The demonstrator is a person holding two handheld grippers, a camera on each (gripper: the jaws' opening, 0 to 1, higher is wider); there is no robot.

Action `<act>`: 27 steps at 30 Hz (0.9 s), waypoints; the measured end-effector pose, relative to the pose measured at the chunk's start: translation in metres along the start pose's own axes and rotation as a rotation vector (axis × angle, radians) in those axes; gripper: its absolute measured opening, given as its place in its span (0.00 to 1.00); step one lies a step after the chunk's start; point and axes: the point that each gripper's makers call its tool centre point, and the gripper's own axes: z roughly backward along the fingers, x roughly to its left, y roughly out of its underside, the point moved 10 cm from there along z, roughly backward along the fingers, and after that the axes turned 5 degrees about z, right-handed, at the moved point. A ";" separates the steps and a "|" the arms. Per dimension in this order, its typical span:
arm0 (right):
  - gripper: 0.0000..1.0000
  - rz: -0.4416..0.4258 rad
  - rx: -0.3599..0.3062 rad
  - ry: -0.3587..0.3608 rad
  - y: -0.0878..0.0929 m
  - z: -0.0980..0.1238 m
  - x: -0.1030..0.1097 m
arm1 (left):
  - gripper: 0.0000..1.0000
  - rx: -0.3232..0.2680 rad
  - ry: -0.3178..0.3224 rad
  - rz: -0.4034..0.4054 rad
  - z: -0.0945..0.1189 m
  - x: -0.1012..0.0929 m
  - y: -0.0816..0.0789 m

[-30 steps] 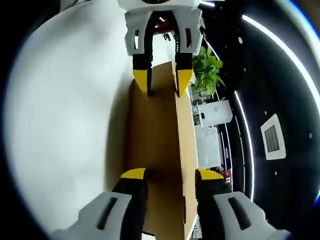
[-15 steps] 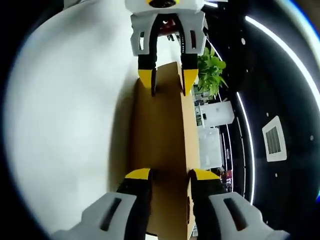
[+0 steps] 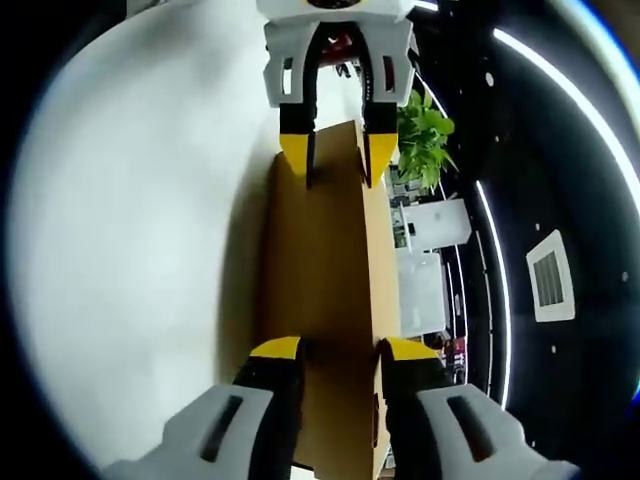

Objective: Operate the shoe box by opening the lid, removing the specified soft item, and placing it in the target area until the item is outside and the box remains undamaged.

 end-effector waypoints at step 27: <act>0.29 -0.030 -0.015 -0.041 -0.001 0.007 -0.019 | 0.29 -0.004 0.035 0.103 0.007 0.019 -0.007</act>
